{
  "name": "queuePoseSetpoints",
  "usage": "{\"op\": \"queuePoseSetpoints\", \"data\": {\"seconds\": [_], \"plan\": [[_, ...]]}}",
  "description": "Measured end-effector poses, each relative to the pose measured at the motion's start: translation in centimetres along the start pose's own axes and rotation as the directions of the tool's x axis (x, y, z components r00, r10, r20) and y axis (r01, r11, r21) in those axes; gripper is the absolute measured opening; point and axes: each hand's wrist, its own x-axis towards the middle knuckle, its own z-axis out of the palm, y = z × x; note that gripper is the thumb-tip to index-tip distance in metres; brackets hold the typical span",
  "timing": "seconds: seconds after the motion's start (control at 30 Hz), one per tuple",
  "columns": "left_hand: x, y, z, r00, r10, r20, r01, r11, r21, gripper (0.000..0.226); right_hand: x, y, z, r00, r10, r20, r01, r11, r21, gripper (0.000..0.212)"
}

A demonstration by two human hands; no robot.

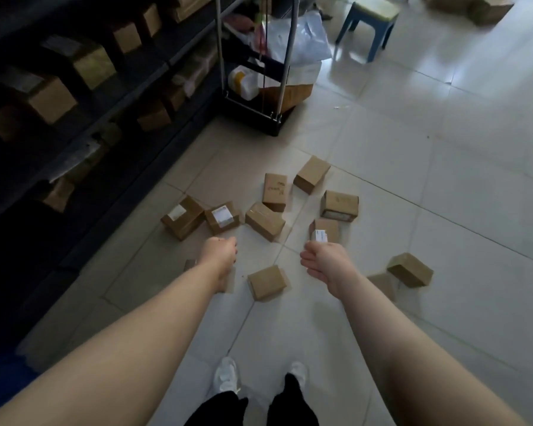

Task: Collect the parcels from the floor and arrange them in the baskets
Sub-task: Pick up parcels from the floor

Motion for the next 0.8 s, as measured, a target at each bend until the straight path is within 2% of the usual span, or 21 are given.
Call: {"op": "queuePoseSetpoints", "data": {"seconds": [0.17,0.3,0.43,0.53,0.63,0.8], "plan": [[9.2,-3.7,4.6,0.989,-0.147,-0.009,0.146,0.989,-0.019,0.017,11.1,2.2,-0.8,0.998,0.069,-0.002,-0.069,0.992,-0.107,0.022],[16.5,-7.7,8.1,0.972,-0.232,-0.040,0.230,0.972,-0.057,0.007,19.9,5.5,-1.3,0.997,0.045,-0.055,-0.056,0.974,-0.220,0.011],[24.6,-13.1,11.2,0.959,-0.283,-0.021,0.280,0.956,-0.086,0.019,28.9,9.7,-1.0,0.998,0.045,-0.045,-0.057,0.948,-0.313,0.013],[30.5,-17.7,12.9,0.943,-0.332,-0.002,0.331,0.942,-0.049,0.029,35.5,13.4,0.0,0.999,0.038,-0.019,-0.042,0.931,-0.364,0.020],[36.4,-22.1,14.1,0.927,-0.375,0.021,0.375,0.927,-0.016,0.024,41.9,17.2,1.2,0.999,0.046,-0.024,-0.052,0.910,-0.410,0.028],[45.0,-27.7,15.1,0.920,-0.389,0.043,0.387,0.920,0.053,0.023,50.4,21.4,3.6,0.991,0.122,-0.058,-0.134,0.855,-0.500,0.021]]}}
